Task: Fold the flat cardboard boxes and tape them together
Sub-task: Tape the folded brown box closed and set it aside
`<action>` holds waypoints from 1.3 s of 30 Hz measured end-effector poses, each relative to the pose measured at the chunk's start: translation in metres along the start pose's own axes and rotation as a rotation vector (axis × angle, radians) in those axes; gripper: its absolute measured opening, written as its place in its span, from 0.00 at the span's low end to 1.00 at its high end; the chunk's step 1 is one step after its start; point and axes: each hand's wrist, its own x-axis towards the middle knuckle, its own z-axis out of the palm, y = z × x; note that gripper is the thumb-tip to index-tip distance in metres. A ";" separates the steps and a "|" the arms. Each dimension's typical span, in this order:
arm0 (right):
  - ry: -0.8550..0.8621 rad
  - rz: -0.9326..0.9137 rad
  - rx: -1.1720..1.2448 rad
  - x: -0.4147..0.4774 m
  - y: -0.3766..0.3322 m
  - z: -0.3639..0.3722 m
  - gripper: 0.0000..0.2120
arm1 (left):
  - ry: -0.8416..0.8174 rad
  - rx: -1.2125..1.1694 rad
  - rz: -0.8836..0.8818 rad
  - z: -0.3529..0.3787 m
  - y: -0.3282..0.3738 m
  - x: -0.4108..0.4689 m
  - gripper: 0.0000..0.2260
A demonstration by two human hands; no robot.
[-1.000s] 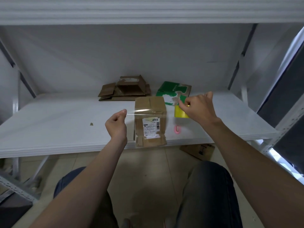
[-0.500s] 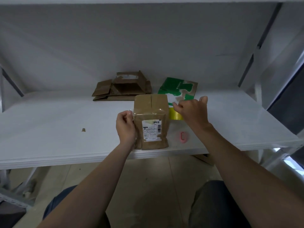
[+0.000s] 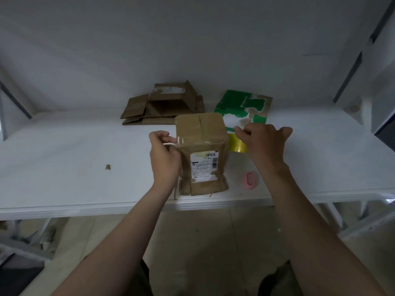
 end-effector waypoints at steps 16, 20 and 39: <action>0.049 -0.049 0.172 -0.009 0.000 0.000 0.22 | -0.079 0.548 -0.103 0.062 0.059 -0.025 0.60; 0.052 -0.026 0.182 -0.009 0.003 0.002 0.22 | -0.001 0.480 -0.073 0.058 0.050 -0.015 0.54; 0.047 -0.010 0.266 -0.002 0.006 0.010 0.21 | 0.002 0.640 0.161 0.041 0.018 -0.006 0.22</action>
